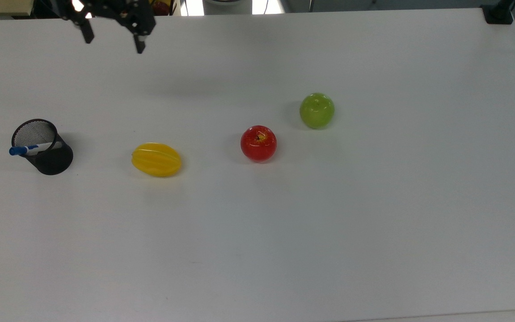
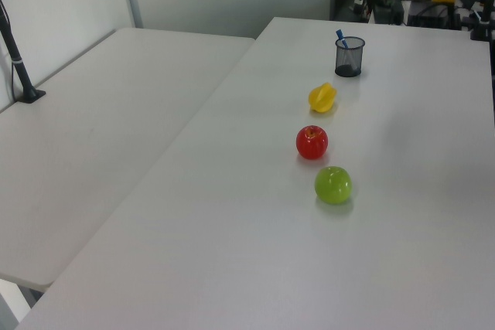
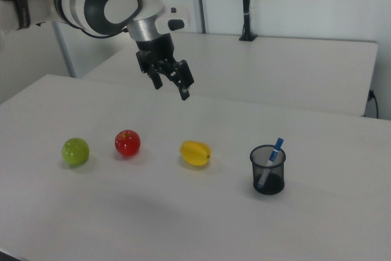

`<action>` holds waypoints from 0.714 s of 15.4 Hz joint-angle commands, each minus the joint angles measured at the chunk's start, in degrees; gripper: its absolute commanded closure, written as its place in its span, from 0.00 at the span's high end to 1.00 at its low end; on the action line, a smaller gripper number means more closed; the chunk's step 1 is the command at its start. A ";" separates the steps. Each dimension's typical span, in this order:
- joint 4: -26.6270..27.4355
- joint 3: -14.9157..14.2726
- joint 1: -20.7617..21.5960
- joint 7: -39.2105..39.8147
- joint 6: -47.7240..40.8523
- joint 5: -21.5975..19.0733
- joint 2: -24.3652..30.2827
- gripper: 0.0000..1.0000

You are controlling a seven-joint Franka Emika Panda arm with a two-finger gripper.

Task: Take marker pen
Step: 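Move the open gripper over the black mesh pen cup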

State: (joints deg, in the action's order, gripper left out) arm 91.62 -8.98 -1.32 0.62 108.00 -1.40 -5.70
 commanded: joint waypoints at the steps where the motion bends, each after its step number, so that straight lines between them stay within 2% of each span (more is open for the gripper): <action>1: -0.30 0.11 -2.28 -1.14 7.38 -0.01 -1.86 1.00; 6: -0.56 0.02 -3.60 -2.20 11.61 0.61 -5.36 1.00; 11: -1.79 0.02 -8.51 -2.02 21.71 -0.27 -11.08 0.99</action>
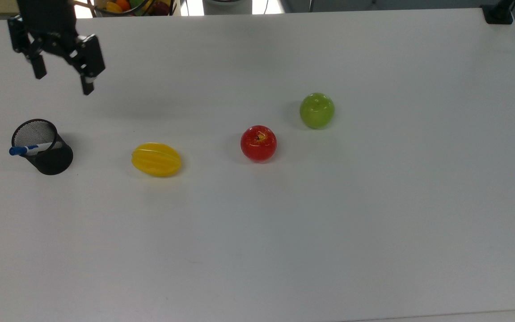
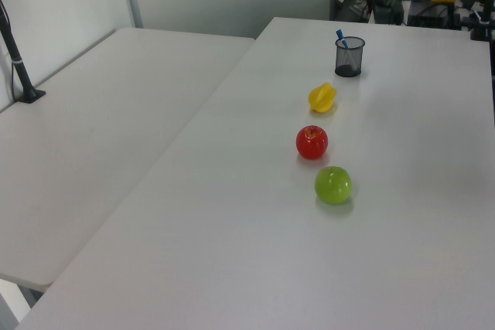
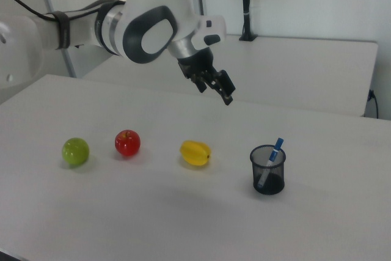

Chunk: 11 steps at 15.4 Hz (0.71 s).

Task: Take marker pen
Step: 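Move the open gripper over the black mesh pen cup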

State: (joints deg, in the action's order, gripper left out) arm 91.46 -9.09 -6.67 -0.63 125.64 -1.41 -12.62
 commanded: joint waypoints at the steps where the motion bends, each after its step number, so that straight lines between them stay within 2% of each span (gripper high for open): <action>1: -1.72 0.13 -3.61 -0.77 5.82 -0.18 -5.21 0.97; 2: -1.64 0.13 -4.13 -0.77 7.75 -0.26 -6.10 0.97; 4: -1.64 0.22 -5.89 -0.77 10.92 -0.35 -7.77 0.89; 7: -1.72 0.22 -6.25 -1.21 14.35 -0.18 -11.28 0.83; 11: -1.72 0.22 -7.91 -1.39 20.85 -0.18 -14.71 0.79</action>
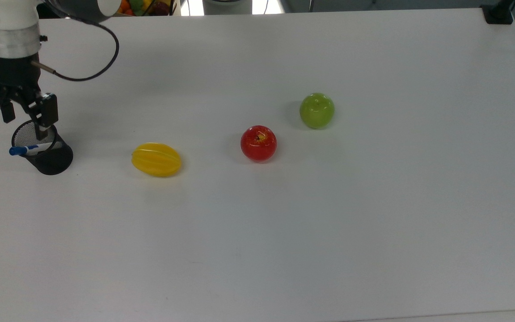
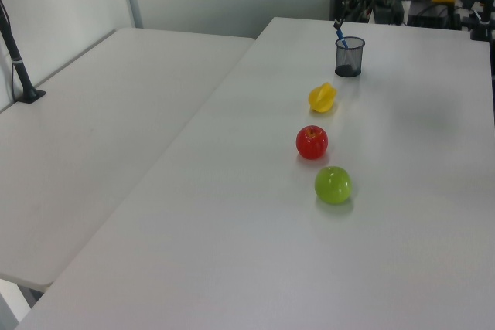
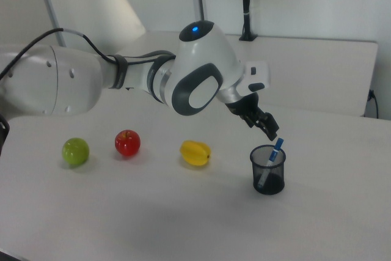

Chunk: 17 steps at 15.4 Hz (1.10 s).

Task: Take marker pen
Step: 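Lower the gripper and close it on the blue-capped marker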

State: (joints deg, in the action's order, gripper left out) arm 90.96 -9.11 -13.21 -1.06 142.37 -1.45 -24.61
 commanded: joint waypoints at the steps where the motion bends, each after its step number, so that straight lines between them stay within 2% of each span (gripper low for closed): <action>1: -1.31 0.23 -1.38 -0.97 5.97 -0.13 -3.50 0.76; 3: -1.31 0.49 -1.38 -0.97 9.31 -0.22 -4.91 0.63; 7: -1.49 0.67 -1.38 -1.05 13.36 -1.44 -6.67 0.55; 9: -2.10 0.67 -1.38 -0.97 15.48 -2.06 -7.55 0.40; 13: -2.11 0.67 -1.46 -0.70 15.57 -2.06 -7.55 0.21; 17: -2.10 0.67 -1.46 -0.35 15.40 -1.97 -7.38 0.13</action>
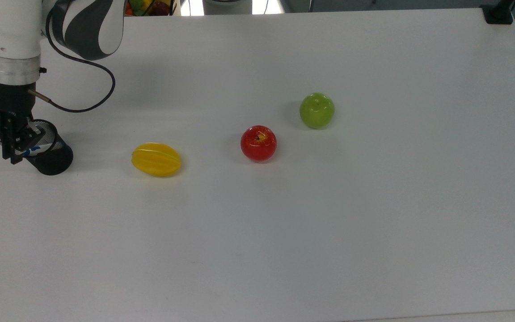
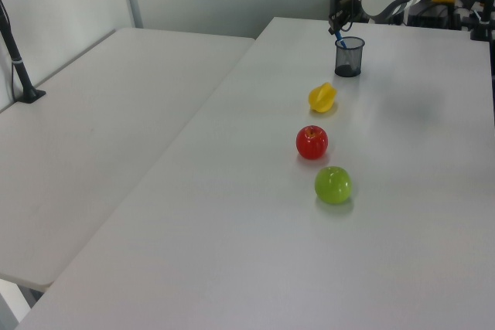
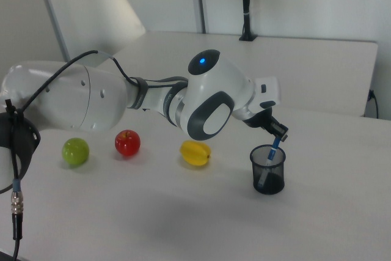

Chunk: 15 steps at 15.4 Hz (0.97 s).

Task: Take marker pen
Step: 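Lower the gripper and close it on the blue-capped marker, then lift the marker straight up out of the pen cup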

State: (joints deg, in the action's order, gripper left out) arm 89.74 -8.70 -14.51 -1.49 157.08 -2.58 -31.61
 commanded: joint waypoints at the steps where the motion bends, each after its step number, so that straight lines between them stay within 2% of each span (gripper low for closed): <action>1: -0.80 0.27 -0.26 0.17 0.68 -0.84 -0.30 0.13; 8: -1.06 0.35 -0.61 1.05 0.77 -0.93 0.93 0.10; 15: -5.19 0.44 0.18 0.61 0.24 -1.28 4.53 0.11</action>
State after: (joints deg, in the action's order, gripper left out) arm 84.15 -8.64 -14.74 -1.47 157.19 -2.58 -29.72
